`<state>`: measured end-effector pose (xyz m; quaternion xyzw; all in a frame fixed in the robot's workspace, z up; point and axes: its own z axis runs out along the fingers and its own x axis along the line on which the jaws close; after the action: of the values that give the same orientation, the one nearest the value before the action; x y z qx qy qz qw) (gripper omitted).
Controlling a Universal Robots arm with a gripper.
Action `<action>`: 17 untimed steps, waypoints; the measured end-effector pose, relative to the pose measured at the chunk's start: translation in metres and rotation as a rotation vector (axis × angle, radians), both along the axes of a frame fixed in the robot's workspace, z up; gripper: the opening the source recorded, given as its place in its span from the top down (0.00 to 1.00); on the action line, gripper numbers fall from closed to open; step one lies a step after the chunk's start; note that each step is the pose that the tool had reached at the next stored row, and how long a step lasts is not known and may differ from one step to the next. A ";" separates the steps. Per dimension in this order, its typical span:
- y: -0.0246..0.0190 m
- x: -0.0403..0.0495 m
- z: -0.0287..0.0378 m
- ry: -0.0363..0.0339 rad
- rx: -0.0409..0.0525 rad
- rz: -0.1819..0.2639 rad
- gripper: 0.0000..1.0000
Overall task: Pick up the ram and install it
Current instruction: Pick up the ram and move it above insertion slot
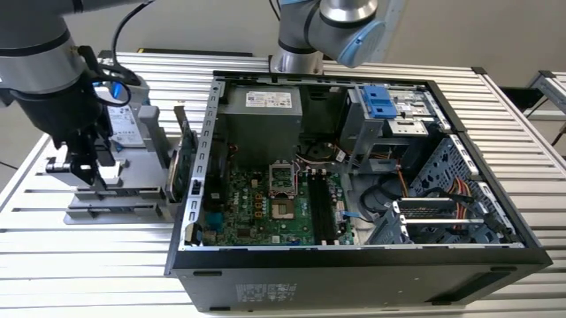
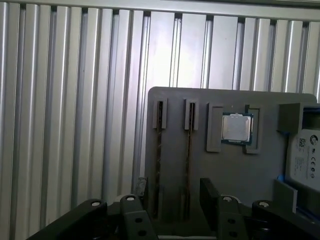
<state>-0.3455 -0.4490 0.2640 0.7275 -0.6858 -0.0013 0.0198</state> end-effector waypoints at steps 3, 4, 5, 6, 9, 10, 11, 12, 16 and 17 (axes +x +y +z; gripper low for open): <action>-0.0010 0.0004 -0.0031 -0.0001 0.0001 0.000 0.00; -0.0015 0.0006 -0.0042 0.0000 0.0001 0.000 0.00; -0.0018 0.0007 -0.0053 -0.0001 0.0001 0.000 0.00; -0.0022 0.0008 -0.0064 -0.0001 0.0001 0.000 0.00; -0.0034 0.0011 -0.0095 0.0000 0.0000 0.000 0.00; -0.0038 0.0012 -0.0105 0.0000 0.0001 0.000 0.00; -0.0041 0.0014 -0.0113 0.0000 0.0000 0.000 0.00; -0.0046 0.0015 -0.0124 0.0000 0.0000 0.000 0.00; -0.0068 0.0021 -0.0160 -0.0001 0.0001 0.000 0.00; -0.0074 0.0021 -0.0170 -0.0002 0.0001 0.000 0.00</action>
<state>-0.3433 -0.4564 0.2469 0.7275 -0.6858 -0.0013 0.0196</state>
